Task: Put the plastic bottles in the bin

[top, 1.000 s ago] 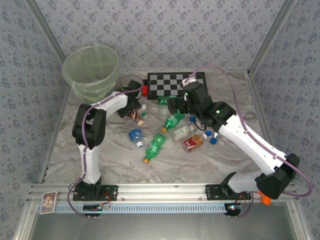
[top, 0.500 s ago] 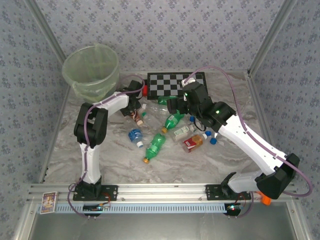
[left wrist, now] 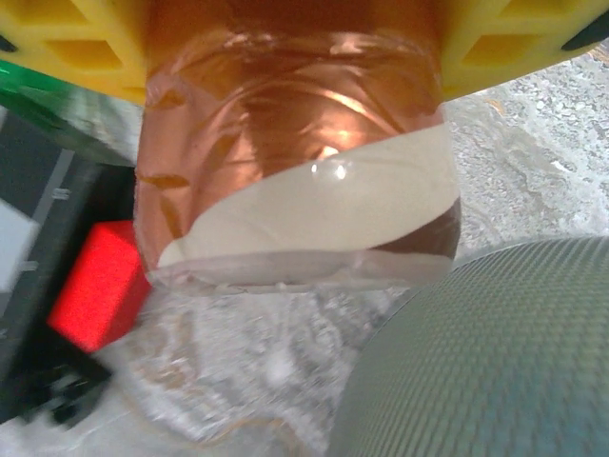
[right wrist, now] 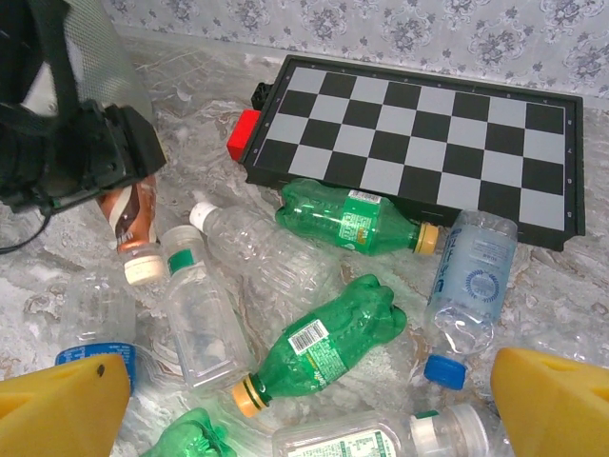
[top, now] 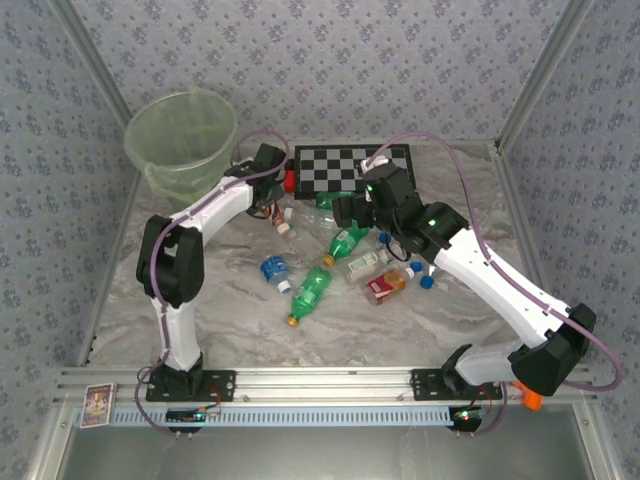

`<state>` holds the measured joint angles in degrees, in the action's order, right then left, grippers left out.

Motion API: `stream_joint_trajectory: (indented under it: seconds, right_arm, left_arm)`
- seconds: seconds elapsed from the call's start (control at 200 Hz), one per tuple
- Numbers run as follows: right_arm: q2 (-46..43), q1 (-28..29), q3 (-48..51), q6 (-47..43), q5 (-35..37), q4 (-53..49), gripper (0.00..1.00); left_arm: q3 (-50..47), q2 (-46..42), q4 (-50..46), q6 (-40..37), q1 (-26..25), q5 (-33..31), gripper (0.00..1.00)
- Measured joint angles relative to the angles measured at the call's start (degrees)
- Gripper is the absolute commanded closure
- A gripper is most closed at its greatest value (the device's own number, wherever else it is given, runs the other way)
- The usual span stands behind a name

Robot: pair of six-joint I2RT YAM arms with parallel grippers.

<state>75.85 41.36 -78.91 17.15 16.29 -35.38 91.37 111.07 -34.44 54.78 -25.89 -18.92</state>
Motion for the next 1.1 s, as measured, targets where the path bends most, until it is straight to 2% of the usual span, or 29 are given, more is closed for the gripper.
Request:
stream_joint_trajectory:
  seconds: [0.42,0.7,0.9,1.099]
  right_arm:
    - [0.68,0.04,-0.28,-0.02,-0.37,2.95,0.01]
    - [2.62,0.13,-2.16,-0.57,-1.55,6.08,0.01]
    - [4.76,0.96,-5.05,-1.57,-2.82,8.46,0.01]
    - [6.4,2.05,-7.13,-2.4,-3.69,10.03,0.01]
  left_arm:
    - [6.88,-6.58,-0.46,-5.29,-4.83,0.46,0.46]
    - [15.82,-9.88,-1.95,-15.82,-6.73,-0.83,0.46]
    - [20.76,-13.38,-2.16,-24.24,-5.2,-2.64,0.46]
    - [23.71,-15.69,-2.43,-30.58,0.98,-3.06,0.46]
